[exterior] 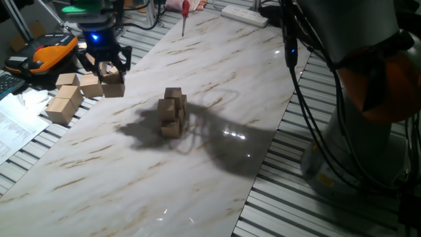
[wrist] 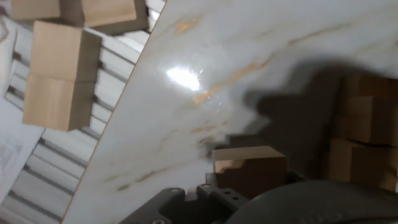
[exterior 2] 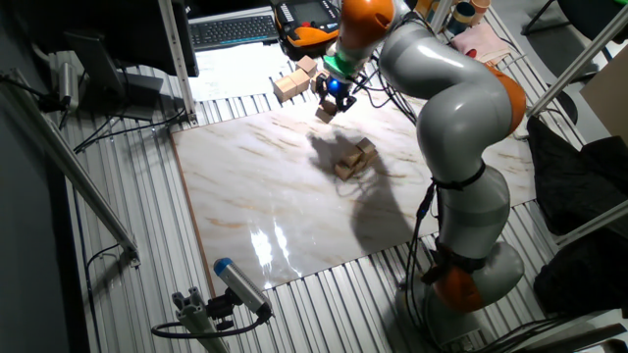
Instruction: Stack the blocks into a pyramid shape
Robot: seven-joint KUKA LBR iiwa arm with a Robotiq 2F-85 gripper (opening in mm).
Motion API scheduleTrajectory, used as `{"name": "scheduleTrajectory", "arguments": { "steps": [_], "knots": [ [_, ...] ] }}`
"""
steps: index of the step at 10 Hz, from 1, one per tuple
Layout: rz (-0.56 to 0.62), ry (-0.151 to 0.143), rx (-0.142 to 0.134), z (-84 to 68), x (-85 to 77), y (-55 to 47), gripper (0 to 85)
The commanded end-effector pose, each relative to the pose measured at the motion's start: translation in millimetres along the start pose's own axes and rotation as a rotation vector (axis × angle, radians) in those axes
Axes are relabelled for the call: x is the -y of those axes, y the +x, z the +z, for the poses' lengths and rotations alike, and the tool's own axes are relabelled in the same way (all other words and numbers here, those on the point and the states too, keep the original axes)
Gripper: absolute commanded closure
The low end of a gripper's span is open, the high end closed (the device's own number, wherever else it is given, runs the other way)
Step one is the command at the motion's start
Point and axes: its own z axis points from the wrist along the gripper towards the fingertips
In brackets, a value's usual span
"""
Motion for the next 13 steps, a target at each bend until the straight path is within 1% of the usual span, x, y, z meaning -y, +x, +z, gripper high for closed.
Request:
{"name": "scheduleTrajectory", "arguments": {
  "steps": [1,2,3,4,5,6,8,9,10,11,12,13],
  "knots": [
    [0.087,0.003,0.014,0.0,0.0,0.0,85.0],
    [0.043,0.032,0.033,0.0,0.0,0.0,85.0],
    [0.015,0.026,0.026,0.0,0.0,0.0,85.0],
    [-0.003,0.029,0.027,-1.0,4.0,-1.9,85.0],
    [-0.031,0.039,0.033,-4.1,13.3,-6.1,85.0],
    [-0.051,0.036,0.026,-7.8,25.1,-10.9,85.0],
    [-0.103,0.06,0.041,-12.5,47.2,-19.1,85.0],
    [-0.132,0.063,0.04,-13.8,56.2,-23.2,85.0],
    [-0.136,0.055,0.018,-19.0,58.4,-29.0,85.0],
    [-0.156,0.054,0.005,-22.9,60.7,-34.9,85.0],
    [-0.157,0.053,0.004,-23.0,60.8,-36.4,85.0],
    [-0.154,0.054,0.005,-23.8,57.8,-34.1,85.0]
  ]
}}
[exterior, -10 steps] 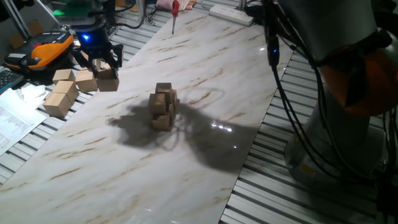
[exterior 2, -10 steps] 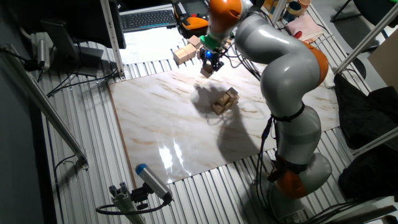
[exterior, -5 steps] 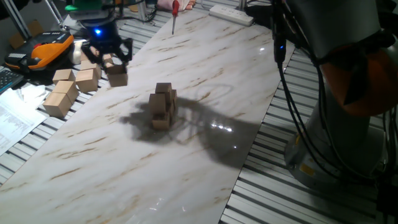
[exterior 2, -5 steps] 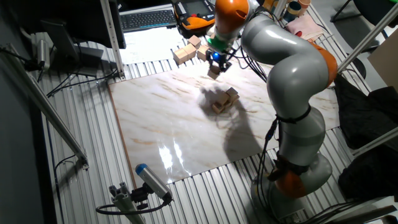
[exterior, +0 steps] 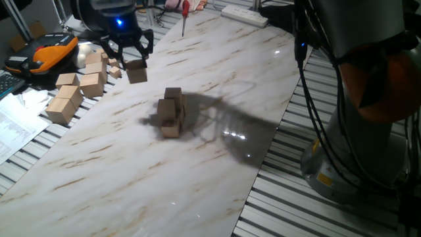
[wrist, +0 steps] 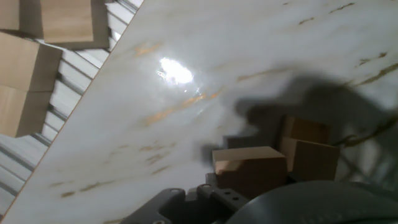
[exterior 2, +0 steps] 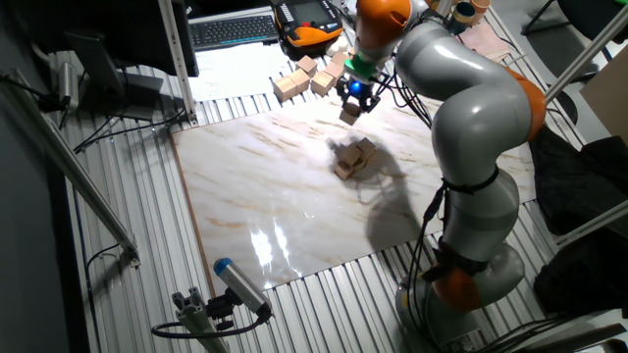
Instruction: Stack the blocks into a pyramid shape
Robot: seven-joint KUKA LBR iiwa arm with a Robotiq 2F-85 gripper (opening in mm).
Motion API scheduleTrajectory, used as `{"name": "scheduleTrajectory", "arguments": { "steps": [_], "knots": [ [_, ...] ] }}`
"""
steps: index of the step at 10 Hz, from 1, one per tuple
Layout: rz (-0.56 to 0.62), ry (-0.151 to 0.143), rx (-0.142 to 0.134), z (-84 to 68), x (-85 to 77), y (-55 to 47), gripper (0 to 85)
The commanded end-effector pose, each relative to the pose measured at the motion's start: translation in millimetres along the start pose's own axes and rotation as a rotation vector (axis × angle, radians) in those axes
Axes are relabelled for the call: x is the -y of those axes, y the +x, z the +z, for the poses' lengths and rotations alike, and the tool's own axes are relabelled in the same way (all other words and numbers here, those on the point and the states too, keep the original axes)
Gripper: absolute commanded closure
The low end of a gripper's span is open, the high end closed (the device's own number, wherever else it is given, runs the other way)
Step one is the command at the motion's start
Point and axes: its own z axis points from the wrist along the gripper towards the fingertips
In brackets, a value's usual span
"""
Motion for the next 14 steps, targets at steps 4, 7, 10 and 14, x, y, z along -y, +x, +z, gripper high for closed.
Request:
{"name": "scheduleTrajectory", "arguments": {
  "steps": [4,7,10,14],
  "knots": [
    [0.132,-0.059,-0.042,-0.3,-0.3,0.0,85.0],
    [0.149,-0.051,-0.019,-0.3,-0.3,0.0,85.0],
    [0.079,-0.008,0.001,2.6,16.9,2.2,85.0],
    [0.034,0.011,0.013,13.1,55.8,3.4,85.0]
  ]
}}
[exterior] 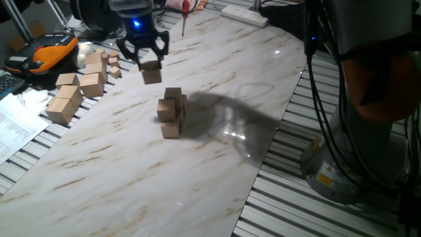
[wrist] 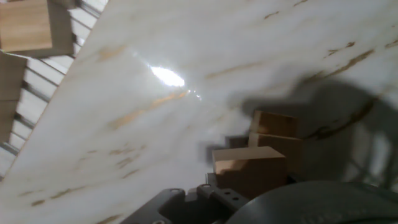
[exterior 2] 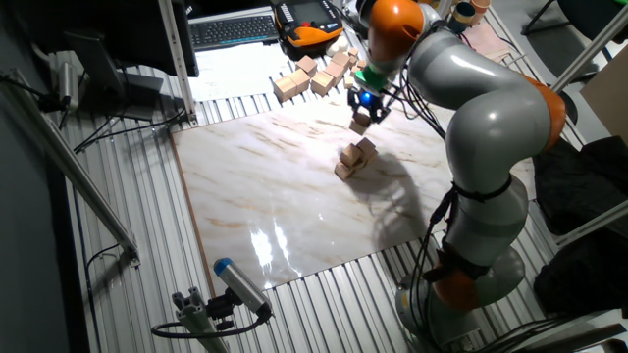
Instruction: Stack the blocks into a pyramid shape
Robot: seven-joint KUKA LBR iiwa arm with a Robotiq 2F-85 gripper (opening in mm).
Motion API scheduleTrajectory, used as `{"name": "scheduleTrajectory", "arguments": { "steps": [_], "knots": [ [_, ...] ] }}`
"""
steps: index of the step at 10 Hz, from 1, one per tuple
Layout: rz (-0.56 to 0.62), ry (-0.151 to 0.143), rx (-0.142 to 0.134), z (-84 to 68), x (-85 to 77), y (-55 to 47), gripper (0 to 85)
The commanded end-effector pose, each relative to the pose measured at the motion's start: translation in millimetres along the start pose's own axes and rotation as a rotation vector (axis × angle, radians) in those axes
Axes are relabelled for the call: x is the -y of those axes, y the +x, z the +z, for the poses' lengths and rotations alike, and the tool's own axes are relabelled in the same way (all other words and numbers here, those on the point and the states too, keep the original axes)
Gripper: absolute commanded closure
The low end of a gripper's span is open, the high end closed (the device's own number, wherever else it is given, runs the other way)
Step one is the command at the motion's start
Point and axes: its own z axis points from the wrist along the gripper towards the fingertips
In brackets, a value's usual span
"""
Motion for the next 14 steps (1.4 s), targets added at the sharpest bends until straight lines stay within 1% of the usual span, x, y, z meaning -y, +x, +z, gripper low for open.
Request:
{"name": "scheduleTrajectory", "arguments": {
  "steps": [1,2,5,6,7,8,9,10,11,12,13,14],
  "knots": [
    [-0.011,0.0,-0.001,3.7,6.3,-0.6,85.0],
    [-0.014,-0.002,-0.001,7.0,8.7,-0.1,85.0],
    [0.009,0.003,0.004,14.5,7.7,10.5,85.0],
    [0.014,0.025,0.021,17.4,7.1,12.2,85.0],
    [0.009,0.042,0.033,20.3,6.8,12.3,85.0],
    [-0.002,0.047,0.034,21.4,6.2,12.9,85.0],
    [0.007,0.028,0.019,20.3,5.3,14.3,85.0],
    [0.035,0.0,-0.004,19.9,5.0,14.7,85.0],
    [0.061,-0.011,-0.019,19.9,5.0,14.7,85.0],
    [0.09,-0.029,-0.035,19.9,5.0,14.7,85.0],
    [0.112,-0.042,-0.044,19.9,5.0,14.7,85.0],
    [0.106,-0.044,-0.038,19.9,5.0,14.7,85.0]
  ]
}}
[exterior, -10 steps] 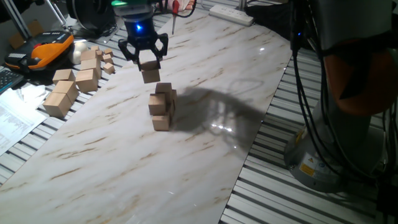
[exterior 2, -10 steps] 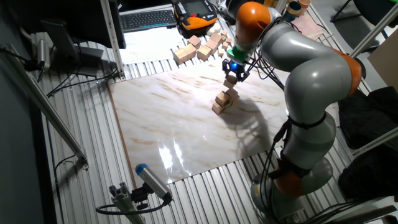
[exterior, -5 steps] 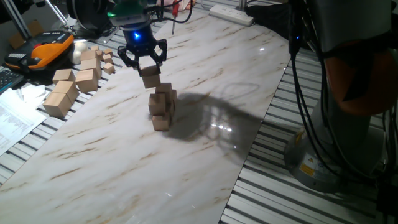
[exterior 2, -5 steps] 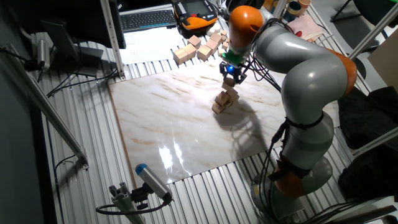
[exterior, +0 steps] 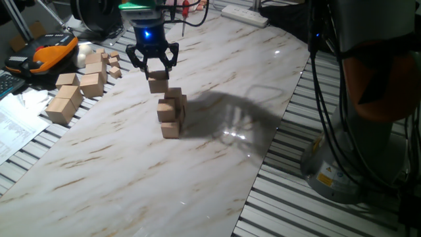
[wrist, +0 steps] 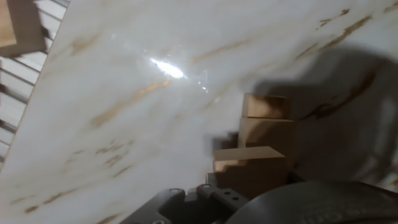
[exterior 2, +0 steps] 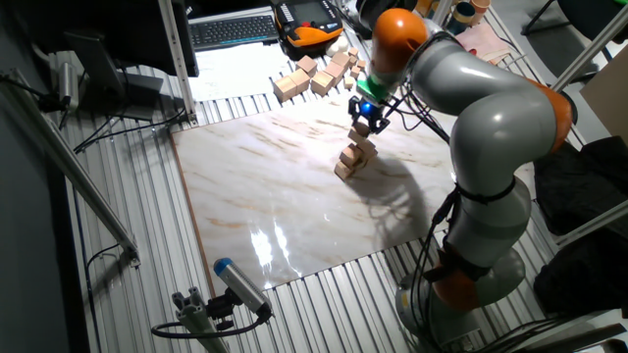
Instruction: Stack the blocks into a pyramid shape
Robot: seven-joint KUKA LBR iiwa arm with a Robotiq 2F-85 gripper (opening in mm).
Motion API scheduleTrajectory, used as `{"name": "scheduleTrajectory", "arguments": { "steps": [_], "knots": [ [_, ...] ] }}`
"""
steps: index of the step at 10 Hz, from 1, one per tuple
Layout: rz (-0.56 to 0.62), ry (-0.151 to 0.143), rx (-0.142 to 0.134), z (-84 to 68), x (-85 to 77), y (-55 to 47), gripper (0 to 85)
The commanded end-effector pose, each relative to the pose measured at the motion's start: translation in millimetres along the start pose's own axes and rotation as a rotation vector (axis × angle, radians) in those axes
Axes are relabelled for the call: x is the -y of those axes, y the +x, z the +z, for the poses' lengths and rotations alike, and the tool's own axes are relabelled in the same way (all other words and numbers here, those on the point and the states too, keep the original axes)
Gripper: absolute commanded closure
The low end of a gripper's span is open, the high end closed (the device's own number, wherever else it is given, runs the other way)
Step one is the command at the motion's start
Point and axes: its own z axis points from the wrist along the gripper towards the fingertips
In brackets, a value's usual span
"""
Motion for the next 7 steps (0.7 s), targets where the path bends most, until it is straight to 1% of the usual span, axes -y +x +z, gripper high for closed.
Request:
{"name": "scheduleTrajectory", "arguments": {
  "steps": [1,2,3,4,5,6,7],
  "knots": [
    [0.013,-0.022,-0.012,-0.1,0.0,0.0,85.0],
    [0.002,-0.005,0.0,-0.1,0.0,0.0,85.0],
    [-0.015,0.007,0.005,-0.1,0.0,0.0,85.0],
    [-0.021,0.006,-0.002,-0.1,0.0,0.0,85.0],
    [-0.036,0.02,0.009,-0.6,5.1,0.9,85.0],
    [-0.053,0.057,0.042,-1.3,12.1,1.7,85.0],
    [-0.054,0.06,0.046,-3.1,18.9,1.6,85.0]
  ]
}}
